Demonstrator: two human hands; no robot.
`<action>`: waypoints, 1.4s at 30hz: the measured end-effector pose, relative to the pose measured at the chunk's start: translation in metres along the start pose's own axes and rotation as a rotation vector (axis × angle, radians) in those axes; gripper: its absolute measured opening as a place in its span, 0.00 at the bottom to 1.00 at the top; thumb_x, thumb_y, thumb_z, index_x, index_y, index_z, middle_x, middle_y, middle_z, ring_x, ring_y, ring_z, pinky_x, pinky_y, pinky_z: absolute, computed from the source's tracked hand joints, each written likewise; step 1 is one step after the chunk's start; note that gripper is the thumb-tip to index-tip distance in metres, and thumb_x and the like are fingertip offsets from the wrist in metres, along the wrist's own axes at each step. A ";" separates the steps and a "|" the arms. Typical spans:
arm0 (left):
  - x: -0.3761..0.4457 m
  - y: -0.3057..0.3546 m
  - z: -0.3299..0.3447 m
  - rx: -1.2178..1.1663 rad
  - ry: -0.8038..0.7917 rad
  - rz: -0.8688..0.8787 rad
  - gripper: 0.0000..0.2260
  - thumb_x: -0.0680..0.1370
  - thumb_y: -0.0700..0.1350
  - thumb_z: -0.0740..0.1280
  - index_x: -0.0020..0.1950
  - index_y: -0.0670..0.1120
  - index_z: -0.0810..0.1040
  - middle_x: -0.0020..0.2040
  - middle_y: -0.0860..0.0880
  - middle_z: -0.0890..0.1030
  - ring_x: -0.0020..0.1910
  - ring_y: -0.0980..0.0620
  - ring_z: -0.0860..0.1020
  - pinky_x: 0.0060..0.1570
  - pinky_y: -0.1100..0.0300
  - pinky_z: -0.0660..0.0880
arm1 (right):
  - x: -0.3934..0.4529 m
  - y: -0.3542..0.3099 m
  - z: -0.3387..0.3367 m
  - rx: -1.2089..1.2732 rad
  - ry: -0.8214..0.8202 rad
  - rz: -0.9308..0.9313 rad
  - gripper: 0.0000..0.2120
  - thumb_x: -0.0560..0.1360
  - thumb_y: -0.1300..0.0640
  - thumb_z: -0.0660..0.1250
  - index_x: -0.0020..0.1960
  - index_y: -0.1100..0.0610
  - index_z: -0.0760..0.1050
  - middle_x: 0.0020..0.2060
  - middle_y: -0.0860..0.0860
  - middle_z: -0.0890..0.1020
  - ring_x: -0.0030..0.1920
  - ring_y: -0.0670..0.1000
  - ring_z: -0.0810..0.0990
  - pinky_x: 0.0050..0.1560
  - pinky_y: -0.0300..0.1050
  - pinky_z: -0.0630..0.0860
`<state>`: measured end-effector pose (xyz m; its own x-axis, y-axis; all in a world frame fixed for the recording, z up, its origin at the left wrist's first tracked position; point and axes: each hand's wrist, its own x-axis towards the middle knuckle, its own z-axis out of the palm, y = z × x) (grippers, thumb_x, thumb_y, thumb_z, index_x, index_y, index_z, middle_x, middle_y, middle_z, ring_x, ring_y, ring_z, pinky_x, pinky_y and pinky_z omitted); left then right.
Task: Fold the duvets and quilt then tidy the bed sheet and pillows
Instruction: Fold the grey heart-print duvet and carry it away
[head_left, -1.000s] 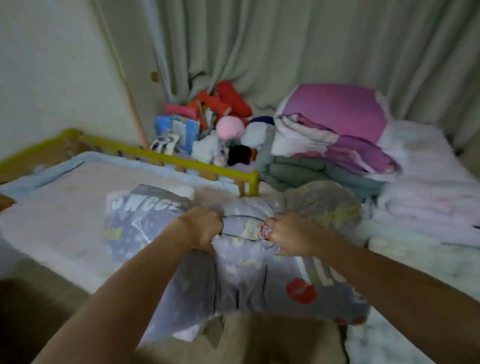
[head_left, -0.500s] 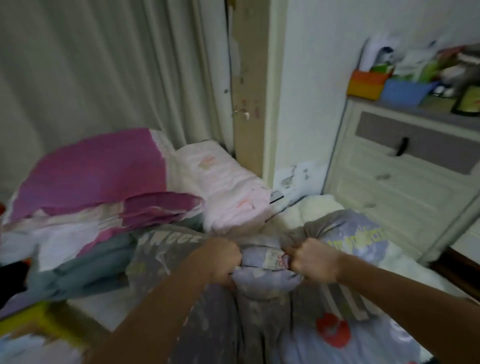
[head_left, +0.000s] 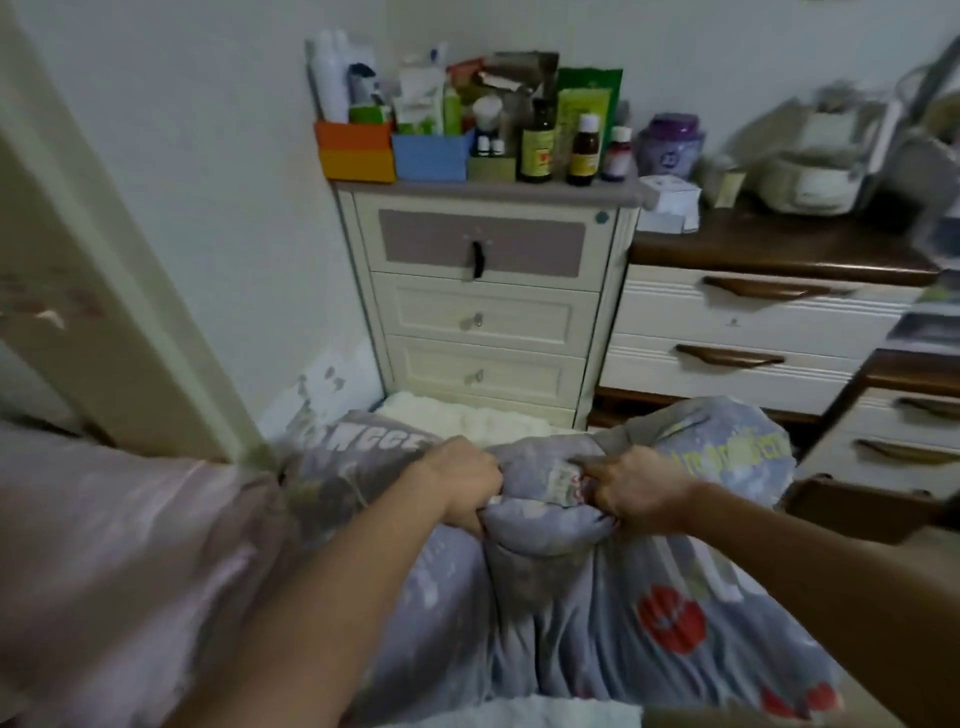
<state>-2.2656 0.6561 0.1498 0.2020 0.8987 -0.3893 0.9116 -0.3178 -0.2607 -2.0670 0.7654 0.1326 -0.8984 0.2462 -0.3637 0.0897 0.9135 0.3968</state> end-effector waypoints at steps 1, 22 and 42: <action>0.011 -0.014 0.001 0.030 0.030 0.036 0.18 0.72 0.60 0.69 0.49 0.45 0.81 0.52 0.45 0.81 0.51 0.43 0.79 0.41 0.55 0.69 | 0.008 0.005 -0.002 0.011 -0.031 0.041 0.15 0.78 0.53 0.57 0.60 0.54 0.76 0.64 0.54 0.75 0.58 0.58 0.77 0.46 0.49 0.73; 0.045 -0.233 0.035 0.262 0.333 -0.149 0.08 0.73 0.41 0.70 0.51 0.43 0.82 0.54 0.44 0.77 0.43 0.42 0.80 0.38 0.54 0.76 | 0.203 0.052 -0.062 -0.181 0.358 0.446 0.15 0.67 0.58 0.55 0.32 0.57 0.80 0.36 0.56 0.79 0.33 0.58 0.78 0.28 0.43 0.70; 0.090 -0.154 0.254 -0.374 -0.112 -0.183 0.10 0.76 0.52 0.66 0.38 0.49 0.73 0.59 0.46 0.77 0.55 0.44 0.77 0.53 0.54 0.73 | 0.273 -0.112 0.116 0.330 -0.061 0.206 0.15 0.75 0.55 0.57 0.44 0.57 0.83 0.51 0.58 0.78 0.46 0.59 0.78 0.44 0.50 0.74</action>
<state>-2.4786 0.7095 -0.0693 0.0036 0.8851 -0.4654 1.0000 -0.0065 -0.0045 -2.2722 0.7682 -0.1088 -0.8208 0.4450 -0.3580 0.4078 0.8955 0.1782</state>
